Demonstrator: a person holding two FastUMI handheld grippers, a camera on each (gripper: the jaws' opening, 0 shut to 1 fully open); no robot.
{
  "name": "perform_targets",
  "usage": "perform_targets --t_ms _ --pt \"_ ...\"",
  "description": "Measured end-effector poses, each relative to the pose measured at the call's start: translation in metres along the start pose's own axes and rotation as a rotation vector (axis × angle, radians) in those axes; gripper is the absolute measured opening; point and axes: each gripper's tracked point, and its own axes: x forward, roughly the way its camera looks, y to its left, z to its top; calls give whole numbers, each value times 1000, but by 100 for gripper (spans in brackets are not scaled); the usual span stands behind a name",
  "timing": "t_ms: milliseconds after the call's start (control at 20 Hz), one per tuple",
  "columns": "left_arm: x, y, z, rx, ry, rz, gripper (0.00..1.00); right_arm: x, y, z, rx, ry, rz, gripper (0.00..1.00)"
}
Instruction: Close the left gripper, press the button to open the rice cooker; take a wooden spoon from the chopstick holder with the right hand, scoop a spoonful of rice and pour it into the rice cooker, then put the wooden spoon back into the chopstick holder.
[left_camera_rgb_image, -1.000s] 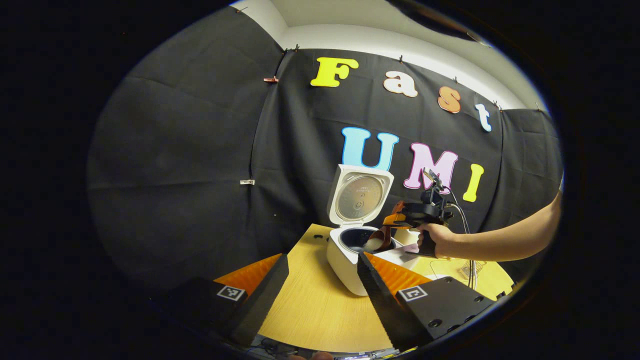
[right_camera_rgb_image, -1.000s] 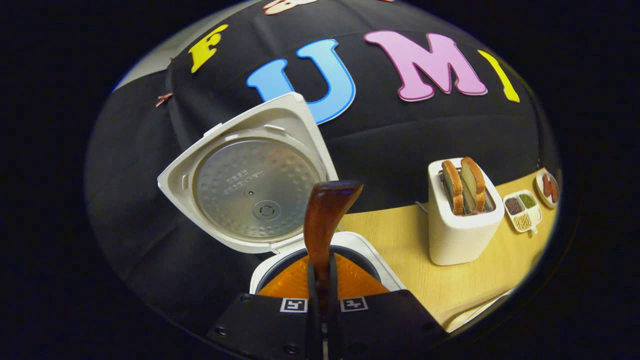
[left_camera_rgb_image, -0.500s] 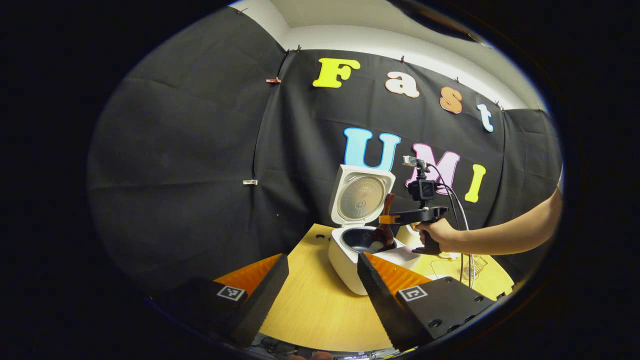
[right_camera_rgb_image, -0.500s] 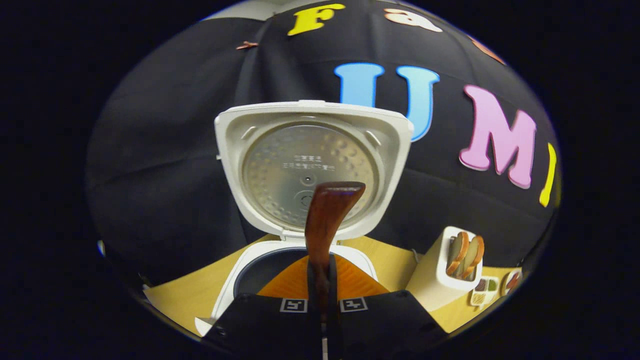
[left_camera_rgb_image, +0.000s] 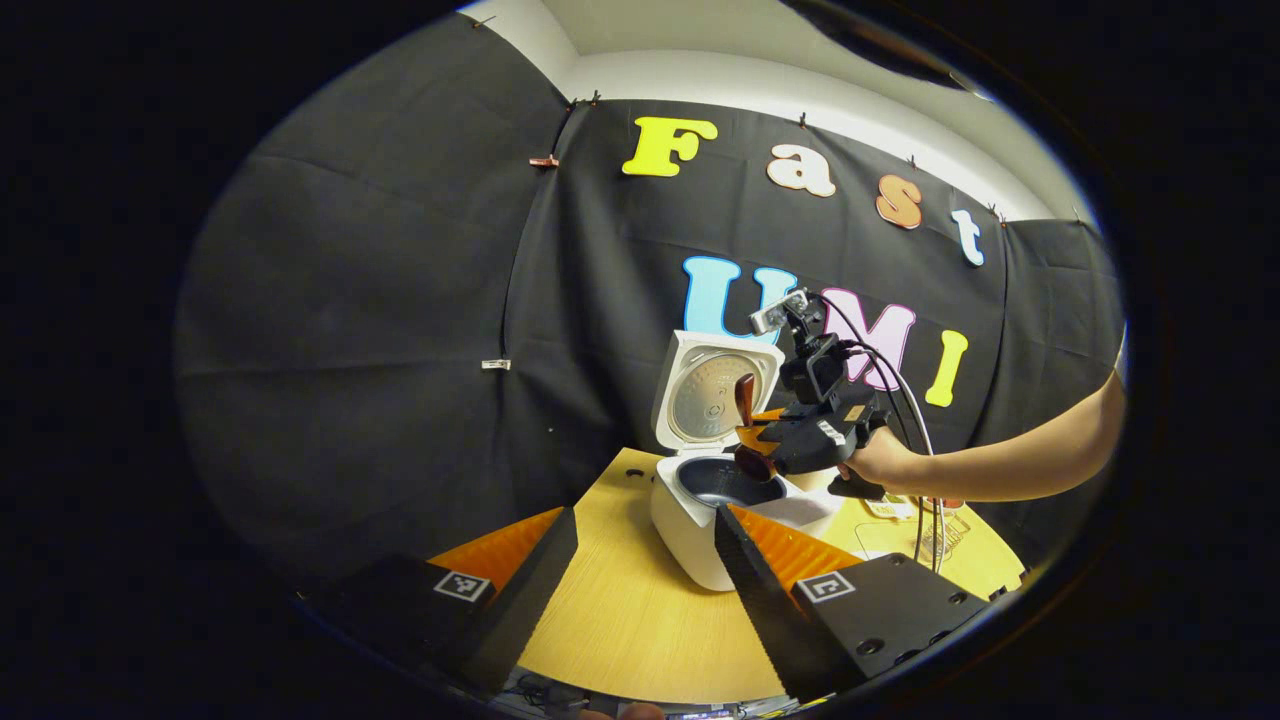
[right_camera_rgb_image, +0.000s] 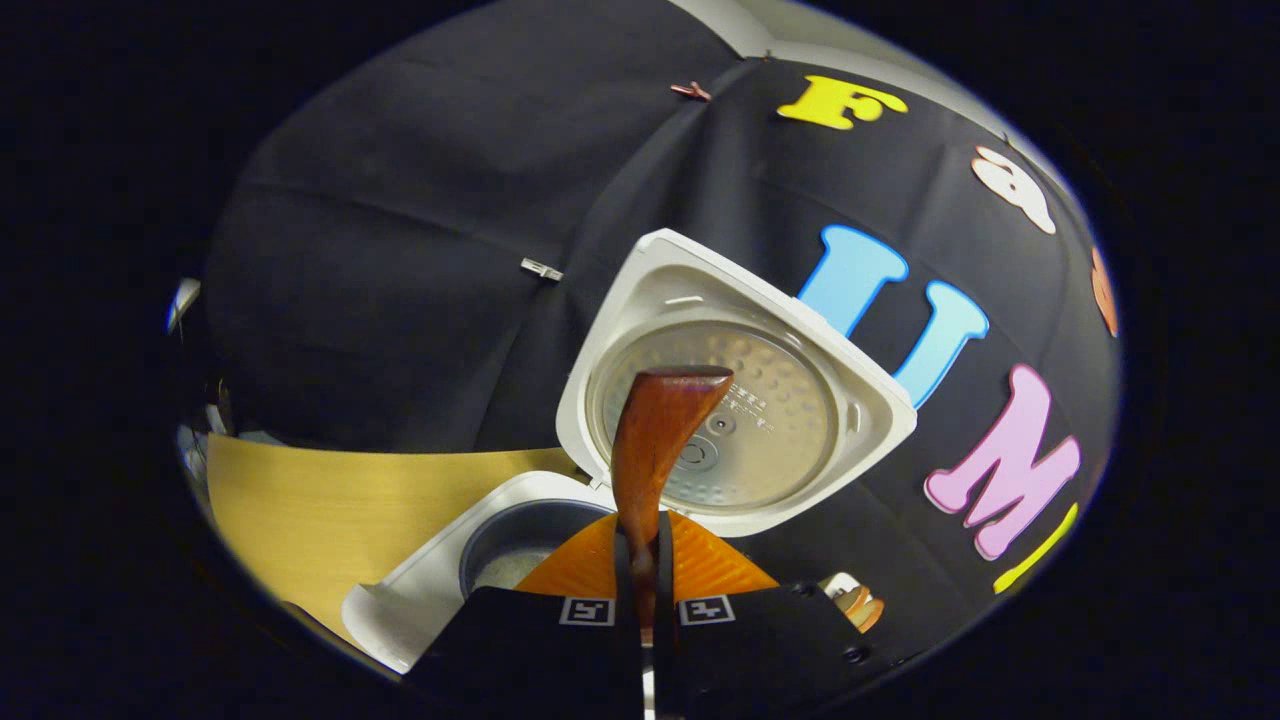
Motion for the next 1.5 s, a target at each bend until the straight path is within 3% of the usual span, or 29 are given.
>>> perform_targets --t_ms 150,400,550,700,1150,1500 --pt "-5 -1 -1 -1 0 3 95 -1 3 -6 72 30 25 9" --pt "-14 -2 -6 -5 3 11 96 -6 -30 -17 526 77 -12 9" --pt "-15 -9 -5 -10 4 6 95 -16 -60 -17 792 46 -33 9" --pt "-19 -20 -2 1 -4 -10 95 -34 -93 -14 947 -17 -63 8" --pt "-12 -55 0 25 -11 -58 95 -158 -201 -21 1274 -224 -139 8" --pt "5 -98 7 30 -18 -107 95 -279 -257 -69 1315 -304 -222 8"
